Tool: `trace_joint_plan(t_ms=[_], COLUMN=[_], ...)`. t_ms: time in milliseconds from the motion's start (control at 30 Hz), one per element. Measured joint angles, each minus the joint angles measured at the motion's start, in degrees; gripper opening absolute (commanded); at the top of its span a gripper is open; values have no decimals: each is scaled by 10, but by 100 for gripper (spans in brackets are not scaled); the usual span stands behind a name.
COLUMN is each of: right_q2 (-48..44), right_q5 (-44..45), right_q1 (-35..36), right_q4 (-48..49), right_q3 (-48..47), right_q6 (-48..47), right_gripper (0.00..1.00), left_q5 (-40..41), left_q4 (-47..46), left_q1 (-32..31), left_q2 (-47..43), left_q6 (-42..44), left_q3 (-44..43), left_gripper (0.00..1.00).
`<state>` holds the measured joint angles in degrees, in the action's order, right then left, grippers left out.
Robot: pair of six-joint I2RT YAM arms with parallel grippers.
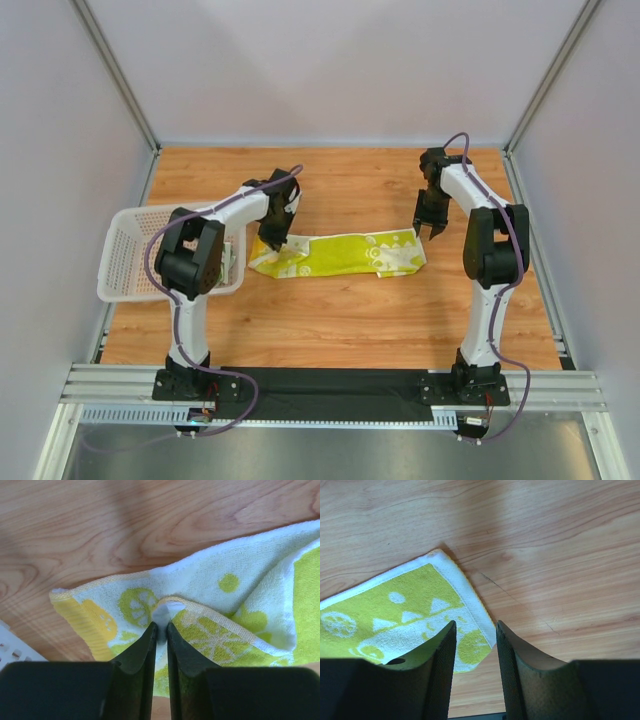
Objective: Roll the towels
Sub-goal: Flatten the towel
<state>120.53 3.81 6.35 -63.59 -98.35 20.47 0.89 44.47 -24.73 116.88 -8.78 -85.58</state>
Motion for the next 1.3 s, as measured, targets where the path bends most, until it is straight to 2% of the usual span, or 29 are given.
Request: trace_joint_plan(t_ms=[167, 333, 500, 600, 833, 1100, 1300], right_q2=[-5, -18, -21, -21, -25, -52, -60], right_q5=[0, 0, 0, 0, -9, -42, -54], right_q1=[0, 0, 0, 0, 0, 5, 42], right_q4=[1, 1, 1, 1, 3, 14, 17], right_q3=[5, 10, 17, 21, 23, 78, 91], right_q6=[0, 0, 0, 0, 0, 6, 9], right_gripper=[40, 40, 40, 40, 40, 43, 44], left_q5=[17, 27, 26, 26, 21, 9, 2], left_q4=[8, 9, 8, 6, 2, 6, 9], left_q1=[0, 0, -1, -2, -4, -4, -4], left_q2=[-9, -20, -21, -21, -35, -94, -122], left_q6=[-2, -4, -9, -12, -12, -13, -14], left_q3=[0, 9, 21, 27, 38, 38, 38], left_gripper=[26, 27, 13, 0, 0, 0, 0])
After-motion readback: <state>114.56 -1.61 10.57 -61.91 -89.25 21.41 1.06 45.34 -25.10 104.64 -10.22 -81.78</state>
